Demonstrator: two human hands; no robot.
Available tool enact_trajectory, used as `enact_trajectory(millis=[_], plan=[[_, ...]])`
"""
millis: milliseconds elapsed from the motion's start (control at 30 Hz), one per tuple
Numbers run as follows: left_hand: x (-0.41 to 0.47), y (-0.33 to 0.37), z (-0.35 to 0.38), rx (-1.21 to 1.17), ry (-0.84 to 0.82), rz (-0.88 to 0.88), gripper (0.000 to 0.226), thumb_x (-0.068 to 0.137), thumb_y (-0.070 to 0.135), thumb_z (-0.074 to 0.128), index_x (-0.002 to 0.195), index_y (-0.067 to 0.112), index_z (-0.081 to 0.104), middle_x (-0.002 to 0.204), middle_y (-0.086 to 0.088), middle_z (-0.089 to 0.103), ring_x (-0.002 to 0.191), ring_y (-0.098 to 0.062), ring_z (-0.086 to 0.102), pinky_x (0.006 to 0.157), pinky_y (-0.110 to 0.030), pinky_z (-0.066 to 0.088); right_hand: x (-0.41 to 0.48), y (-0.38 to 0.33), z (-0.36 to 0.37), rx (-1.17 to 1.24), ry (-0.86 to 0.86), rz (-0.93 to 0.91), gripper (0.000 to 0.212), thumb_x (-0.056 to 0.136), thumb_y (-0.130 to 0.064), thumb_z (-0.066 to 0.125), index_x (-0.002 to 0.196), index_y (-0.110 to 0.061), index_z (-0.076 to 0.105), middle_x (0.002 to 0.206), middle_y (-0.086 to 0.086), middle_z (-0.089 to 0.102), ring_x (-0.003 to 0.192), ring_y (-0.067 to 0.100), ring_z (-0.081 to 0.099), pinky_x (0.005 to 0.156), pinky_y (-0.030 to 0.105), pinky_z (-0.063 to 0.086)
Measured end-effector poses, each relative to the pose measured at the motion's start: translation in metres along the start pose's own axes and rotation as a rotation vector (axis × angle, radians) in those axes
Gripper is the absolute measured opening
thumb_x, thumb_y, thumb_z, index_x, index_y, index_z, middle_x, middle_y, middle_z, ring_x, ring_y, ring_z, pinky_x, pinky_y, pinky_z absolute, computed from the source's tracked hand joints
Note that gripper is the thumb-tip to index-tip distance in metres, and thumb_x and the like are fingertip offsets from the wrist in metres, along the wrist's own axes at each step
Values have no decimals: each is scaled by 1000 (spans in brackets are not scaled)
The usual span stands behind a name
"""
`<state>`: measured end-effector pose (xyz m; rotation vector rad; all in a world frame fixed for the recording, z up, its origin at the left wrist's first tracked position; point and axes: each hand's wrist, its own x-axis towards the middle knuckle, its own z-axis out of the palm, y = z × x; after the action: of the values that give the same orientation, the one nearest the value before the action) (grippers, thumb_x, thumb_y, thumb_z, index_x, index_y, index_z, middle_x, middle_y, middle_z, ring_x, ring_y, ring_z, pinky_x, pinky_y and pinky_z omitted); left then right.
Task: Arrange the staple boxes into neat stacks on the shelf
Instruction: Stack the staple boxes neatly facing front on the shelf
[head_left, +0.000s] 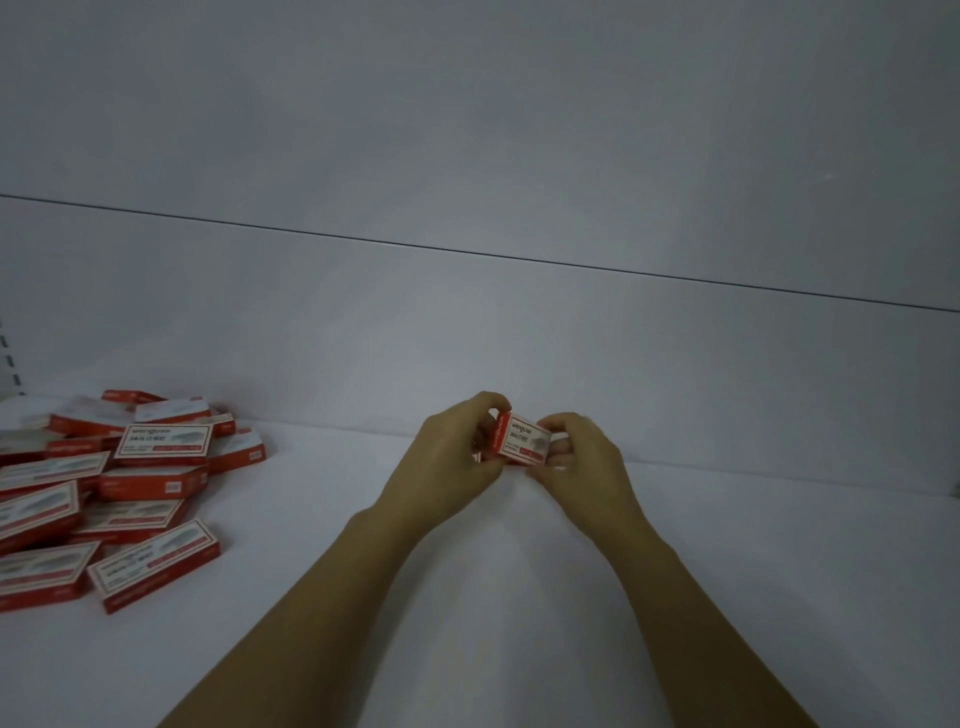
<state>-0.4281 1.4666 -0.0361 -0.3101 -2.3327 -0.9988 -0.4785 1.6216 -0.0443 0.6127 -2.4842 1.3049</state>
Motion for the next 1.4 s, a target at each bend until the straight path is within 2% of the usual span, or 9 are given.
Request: enact_trajectory(millis=[267, 367, 567, 667, 800, 933, 1033, 1200, 1400], plan=[[-1, -10, 5, 294, 294, 265, 31, 76, 4, 69, 104, 2, 59, 101, -10, 61, 90, -16, 55, 79, -15, 42, -6, -10, 0, -108, 334, -382, 29, 79, 3, 68, 104, -4, 56, 106, 2, 50, 86, 3, 49, 80, -4, 38], [1, -18, 6, 372, 380, 300, 33, 71, 0, 76, 100, -2, 61, 101, -15, 62, 93, -16, 49, 84, -20, 42, -6, -10, 3, -144, 364, -460, 30, 78, 3, 71, 104, -2, 56, 105, 8, 54, 90, -2, 45, 82, -6, 35], [1, -15, 3, 378, 380, 285, 40, 67, -1, 80, 103, -3, 64, 101, -16, 63, 89, -28, 62, 80, -25, 50, -4, -14, 0, -118, 331, -466, 32, 80, 1, 69, 110, -2, 57, 112, 10, 54, 91, 1, 49, 81, -6, 36], [4, -11, -3, 271, 301, 177, 47, 69, 4, 80, 113, 1, 64, 104, -12, 63, 86, -19, 59, 80, -28, 54, -1, -19, -6, -88, 235, -359, 39, 82, 2, 66, 119, -6, 57, 120, 6, 52, 86, 3, 52, 74, -7, 37], [10, 2, -15, 55, -13, -220, 53, 75, 19, 77, 125, 14, 60, 104, 2, 64, 85, -9, 57, 80, -16, 44, 9, -20, -24, 10, -70, -23, 47, 81, -4, 69, 126, -14, 58, 118, 0, 60, 82, 3, 58, 67, -2, 41], [10, 1, -29, -245, -220, -469, 36, 78, 35, 72, 102, 7, 71, 94, -6, 70, 85, -16, 61, 84, -29, 47, 11, -20, -45, 198, -368, 223, 23, 85, -17, 66, 107, -10, 66, 101, 6, 67, 81, 9, 61, 83, 25, 51], [9, 5, -34, -495, -245, -620, 46, 84, 41, 64, 99, -2, 70, 88, -13, 69, 78, -19, 59, 80, -29, 50, 6, -31, -54, 459, -515, 429, 24, 89, -22, 62, 99, -1, 66, 82, 7, 62, 71, 10, 58, 69, 19, 53], [6, 16, -36, -554, -314, -701, 40, 89, 41, 58, 101, 4, 69, 95, -13, 71, 77, -18, 62, 70, -23, 52, -4, -42, -61, 516, -599, 578, 23, 90, -25, 61, 99, -5, 66, 79, 7, 64, 62, 11, 61, 59, 19, 54], [3, 20, -40, -481, -322, -593, 28, 82, 14, 71, 106, 2, 67, 108, -11, 69, 99, -20, 64, 97, -34, 50, -8, -37, -65, 318, -545, 425, 24, 81, -6, 69, 105, 1, 65, 93, 8, 64, 83, 14, 61, 78, 21, 54]])
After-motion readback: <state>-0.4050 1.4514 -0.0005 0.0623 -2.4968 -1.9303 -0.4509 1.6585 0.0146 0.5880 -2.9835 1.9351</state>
